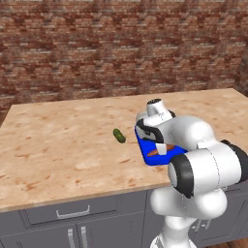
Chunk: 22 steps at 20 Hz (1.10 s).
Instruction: Place the two vegetables and bowl onto the tray for setting up a vegetable dip station.
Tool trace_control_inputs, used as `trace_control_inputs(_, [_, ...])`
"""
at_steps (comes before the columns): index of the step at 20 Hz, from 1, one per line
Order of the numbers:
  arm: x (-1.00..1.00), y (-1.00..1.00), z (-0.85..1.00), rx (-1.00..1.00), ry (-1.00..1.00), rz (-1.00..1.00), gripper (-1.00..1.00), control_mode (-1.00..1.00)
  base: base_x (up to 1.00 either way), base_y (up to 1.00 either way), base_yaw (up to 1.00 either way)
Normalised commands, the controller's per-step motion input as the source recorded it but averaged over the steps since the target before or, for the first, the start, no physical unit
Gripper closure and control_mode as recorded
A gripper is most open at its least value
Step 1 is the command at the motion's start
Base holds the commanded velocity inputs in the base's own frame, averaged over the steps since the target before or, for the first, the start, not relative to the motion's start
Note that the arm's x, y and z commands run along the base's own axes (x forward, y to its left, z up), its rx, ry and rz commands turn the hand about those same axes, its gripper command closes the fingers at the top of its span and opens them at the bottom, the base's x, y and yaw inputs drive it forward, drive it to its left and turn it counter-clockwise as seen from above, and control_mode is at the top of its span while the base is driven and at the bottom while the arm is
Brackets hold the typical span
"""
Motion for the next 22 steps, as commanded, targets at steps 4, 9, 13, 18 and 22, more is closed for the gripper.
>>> trace_control_inputs(4, [0.0, -0.19, 0.0, -0.01, 0.0, -0.01, 1.0, -1.0, 0.0, 0.0, 0.0])
trace_control_inputs(9, [0.04, -0.08, -0.03, -0.01, 0.0, 0.0, 1.0, -1.0, 0.0, 0.0, 0.0])
trace_control_inputs(13, [0.12, -0.06, -0.01, -0.01, -0.01, 0.05, 1.0, -1.0, 0.0, 0.0, 0.0])
trace_control_inputs(18, [0.16, -0.07, -0.03, -0.01, -0.01, 0.09, 1.0, -1.0, 0.0, 0.0, 0.0])
trace_control_inputs(22, [0.19, -0.08, -0.06, 0.0, 0.0, 0.09, 1.0, -1.0, 0.0, 0.0, 0.0])
